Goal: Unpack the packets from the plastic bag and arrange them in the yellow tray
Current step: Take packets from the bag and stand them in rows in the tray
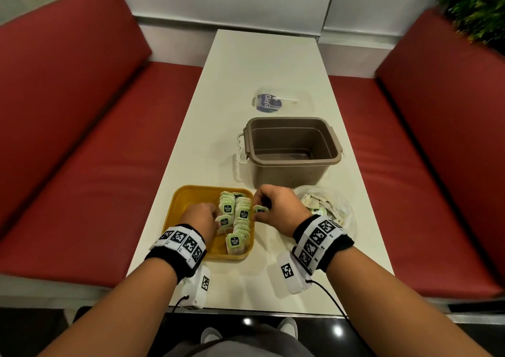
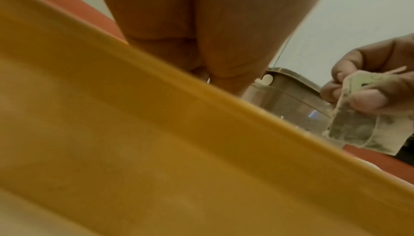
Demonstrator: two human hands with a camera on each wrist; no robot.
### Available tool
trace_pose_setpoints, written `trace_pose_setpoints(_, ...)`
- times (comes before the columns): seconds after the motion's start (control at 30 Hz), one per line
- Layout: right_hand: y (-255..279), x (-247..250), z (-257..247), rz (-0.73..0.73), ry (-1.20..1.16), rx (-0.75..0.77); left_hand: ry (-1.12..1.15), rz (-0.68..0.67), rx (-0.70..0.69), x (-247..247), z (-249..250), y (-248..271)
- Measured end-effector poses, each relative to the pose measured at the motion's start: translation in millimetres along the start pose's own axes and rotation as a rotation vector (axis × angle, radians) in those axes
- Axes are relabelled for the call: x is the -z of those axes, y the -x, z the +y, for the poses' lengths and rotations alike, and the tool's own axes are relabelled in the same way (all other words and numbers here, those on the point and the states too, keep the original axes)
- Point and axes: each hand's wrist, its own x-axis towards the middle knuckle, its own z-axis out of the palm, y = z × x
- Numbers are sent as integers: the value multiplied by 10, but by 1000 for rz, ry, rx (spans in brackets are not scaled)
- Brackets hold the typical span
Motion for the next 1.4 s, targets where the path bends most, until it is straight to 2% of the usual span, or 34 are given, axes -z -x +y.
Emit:
trace_pose_setpoints(0.1,-10,20,18,-18,9,-36,19,-5,39,-52,73,-22)
trace_pose_setpoints(0.3,-23,23,68,-14,-51,6,-97,-12,54,-141,170,-72)
trace_pose_setpoints(0.53,-68,-49,97,-55,-121,16,101,62,180,-209,123,-184)
trace_pose_setpoints(0.63,-70,-79,112,-61,-140,17,134,43,232,-225,136,-213)
trace_pose_setpoints(0.8,-90,-100,140,1,-105,17,6,-4,170,-248,145,-235)
trace_pose_setpoints(0.93,-118,-73,151,77,80,97,10,-10,131,-216,143,-231)
trace_pose_setpoints(1.07,-161,-43,144,51,-19,47,27,-14,153,-74,135,-164)
trace_pose_setpoints(1.13,-177,-49,129,17,-12,34,70,51,94,16,130,-108)
trace_pose_setpoints(1.2,-187,-59,83,-3,3,38,175,105,-53,110,166,-31)
trace_pose_setpoints(1.3,-192,-69,9,-3,8,55,187,105,-270,206,263,62)
trace_pose_setpoints(1.4,-190,-88,-74,17,20,84,128,148,-303,221,278,70)
